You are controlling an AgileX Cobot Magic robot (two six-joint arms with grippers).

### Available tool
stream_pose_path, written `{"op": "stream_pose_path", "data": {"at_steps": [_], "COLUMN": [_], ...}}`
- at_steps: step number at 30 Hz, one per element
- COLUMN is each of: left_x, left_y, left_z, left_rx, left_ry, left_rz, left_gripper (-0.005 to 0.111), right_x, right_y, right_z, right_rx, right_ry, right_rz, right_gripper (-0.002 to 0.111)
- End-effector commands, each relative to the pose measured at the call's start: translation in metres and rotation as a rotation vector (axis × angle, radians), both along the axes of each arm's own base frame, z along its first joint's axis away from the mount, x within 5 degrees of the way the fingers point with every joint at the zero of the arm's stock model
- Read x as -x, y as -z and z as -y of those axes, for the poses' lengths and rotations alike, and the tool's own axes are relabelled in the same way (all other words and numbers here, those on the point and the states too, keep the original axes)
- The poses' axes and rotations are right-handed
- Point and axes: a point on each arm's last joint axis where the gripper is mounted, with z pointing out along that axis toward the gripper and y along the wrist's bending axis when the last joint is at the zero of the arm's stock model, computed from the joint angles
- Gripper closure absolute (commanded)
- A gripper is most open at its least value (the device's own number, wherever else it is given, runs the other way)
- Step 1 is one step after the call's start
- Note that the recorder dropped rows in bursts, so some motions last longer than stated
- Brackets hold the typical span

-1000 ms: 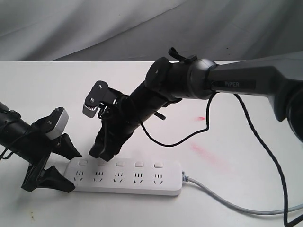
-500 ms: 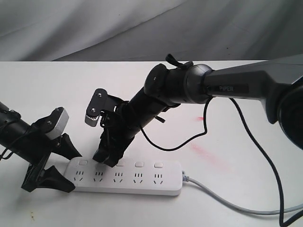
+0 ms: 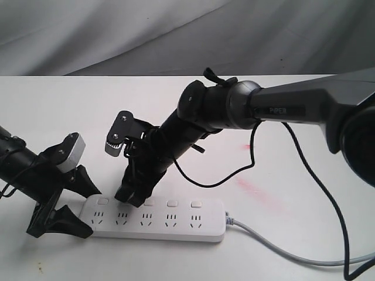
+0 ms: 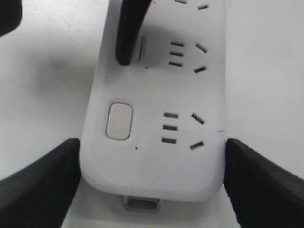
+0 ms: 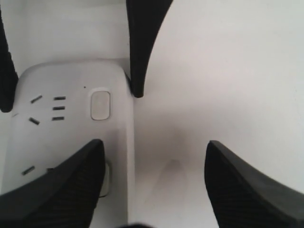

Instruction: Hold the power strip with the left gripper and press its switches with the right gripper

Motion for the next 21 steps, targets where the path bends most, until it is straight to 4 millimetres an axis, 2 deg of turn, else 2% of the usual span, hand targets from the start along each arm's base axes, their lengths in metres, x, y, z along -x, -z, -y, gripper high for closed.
{"op": "stream_pose_path", "data": {"at_steps": [1,7,11,13,18,21], "left_x": [0.003,0.003,0.003,0.003,0.003,0.003], "left_y": [0.008,0.008,0.008,0.008,0.008,0.008], "left_z": [-0.003,-0.003,-0.003,-0.003,-0.003,-0.003], "left_rx": [-0.070,-0.070,-0.070,-0.070,-0.070,-0.070], "left_ry": [0.053,0.053,0.053,0.053,0.053,0.053], "left_rz": [0.009,0.009,0.009,0.009,0.009,0.009], "left_gripper": [0.051,0.051,0.051,0.051,0.051,0.051], "right_x": [0.002,0.008,0.009,0.009,0.011,0.008], "right_y": [0.018,0.031,0.029,0.020,-0.026,-0.046], "right_z": [0.010,0.017,0.015,0.012,0.006,0.012], "right_rx": [0.091,0.120,0.111,0.070,-0.063,-0.088], "right_ry": [-0.048,-0.026,-0.028,-0.017,-0.006,0.001], "right_rz": [0.013,0.013,0.023,0.024,0.069,0.106], "right_gripper": [0.051,0.051,0.051,0.051,0.051,0.051]}}
